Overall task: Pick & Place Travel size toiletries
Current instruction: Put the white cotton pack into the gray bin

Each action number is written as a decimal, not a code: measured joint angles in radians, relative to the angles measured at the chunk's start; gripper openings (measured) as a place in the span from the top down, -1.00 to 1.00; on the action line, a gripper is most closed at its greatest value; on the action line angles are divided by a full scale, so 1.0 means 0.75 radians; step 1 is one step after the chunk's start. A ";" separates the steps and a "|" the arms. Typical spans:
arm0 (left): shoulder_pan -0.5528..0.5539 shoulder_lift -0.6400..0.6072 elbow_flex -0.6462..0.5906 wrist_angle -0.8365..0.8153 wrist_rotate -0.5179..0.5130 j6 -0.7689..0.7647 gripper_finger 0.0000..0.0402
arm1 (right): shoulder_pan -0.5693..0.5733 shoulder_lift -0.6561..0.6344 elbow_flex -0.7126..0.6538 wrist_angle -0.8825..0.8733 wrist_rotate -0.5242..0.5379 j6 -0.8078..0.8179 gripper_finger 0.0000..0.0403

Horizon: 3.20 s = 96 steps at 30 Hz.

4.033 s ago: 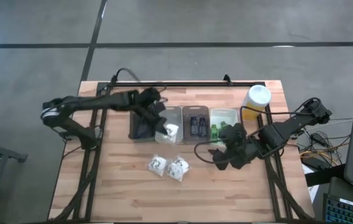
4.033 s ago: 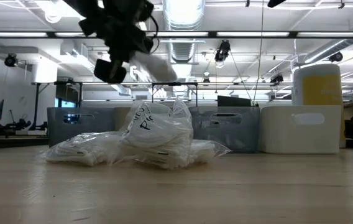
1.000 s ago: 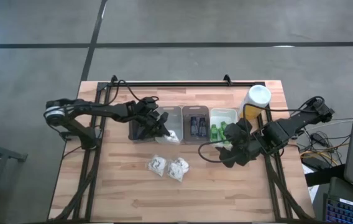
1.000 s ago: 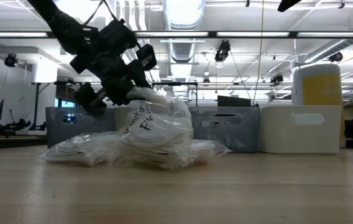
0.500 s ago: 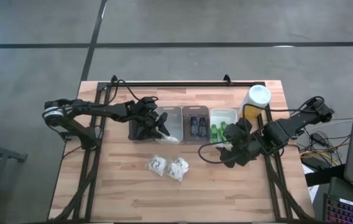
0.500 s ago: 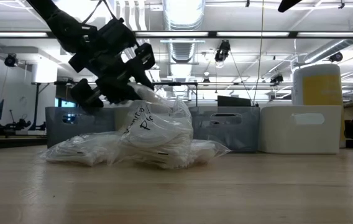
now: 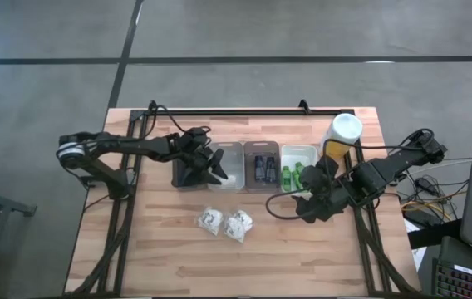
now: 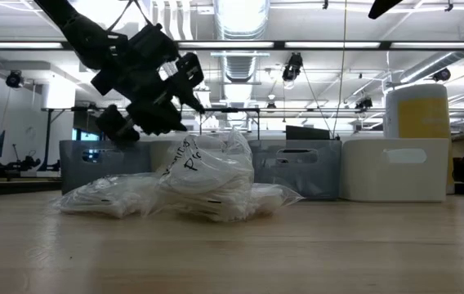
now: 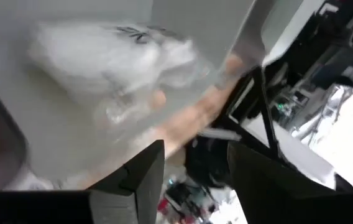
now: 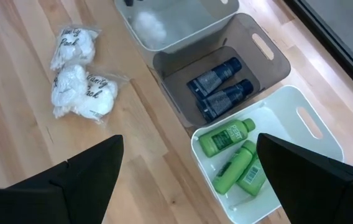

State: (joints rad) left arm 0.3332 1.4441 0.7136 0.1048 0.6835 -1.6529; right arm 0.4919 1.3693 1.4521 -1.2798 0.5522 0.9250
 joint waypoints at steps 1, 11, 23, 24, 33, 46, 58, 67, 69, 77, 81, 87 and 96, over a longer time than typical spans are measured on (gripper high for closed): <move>0.003 0.005 0.000 -0.003 -0.012 0.027 0.10 | -0.001 0.000 0.000 0.000 0.000 -0.011 -0.80; -0.001 -0.011 0.046 0.014 0.124 0.148 0.10 | -0.003 -0.001 0.000 -0.001 -0.001 -0.026 -0.80; -0.143 -0.030 0.275 0.023 -0.082 0.367 0.10 | -0.002 -0.002 0.000 -0.013 -0.003 -0.022 -0.80; -0.171 -0.030 0.290 0.020 -0.086 0.378 0.10 | -0.002 -0.002 0.000 -0.016 -0.003 -0.022 -0.80; -0.609 -0.022 0.538 -0.868 -0.359 1.132 0.14 | -0.002 -0.002 0.000 -0.035 -0.003 -0.023 -0.81; -0.671 0.300 0.875 -1.035 -0.695 1.961 0.14 | -0.008 -0.002 0.000 -0.033 -0.004 -0.019 -0.80; -0.639 0.711 1.349 -1.602 -0.630 2.486 0.14 | -0.008 -0.002 0.000 -0.033 -0.019 0.044 -0.80; -0.633 0.764 1.356 -1.580 -0.630 2.591 0.14 | -0.008 -0.002 0.000 -0.034 -0.018 0.047 -0.81; -0.633 0.774 1.356 -1.578 -0.626 2.619 0.14 | -0.008 -0.002 0.000 -0.035 -0.018 0.045 -0.80; -0.633 0.807 1.354 -1.607 -0.568 2.632 0.17 | -0.008 -0.002 0.000 -0.090 -0.017 0.044 -0.80; -0.633 0.809 1.332 -1.618 -0.528 2.657 0.30 | -0.008 -0.002 -0.001 -0.106 -0.017 0.043 -0.80; -0.635 0.809 1.318 -1.645 -0.489 2.639 0.69 | -0.009 -0.002 -0.001 -0.108 -0.016 0.017 -0.81; -0.638 0.761 1.455 -1.902 -0.468 2.565 0.98 | -0.008 -0.011 -0.001 -0.108 -0.016 -0.023 -0.80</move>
State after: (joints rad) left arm -0.1452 2.0148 1.8052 -1.3215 0.3325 0.2709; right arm 0.4858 1.3610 1.4517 -1.3609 0.5404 0.9079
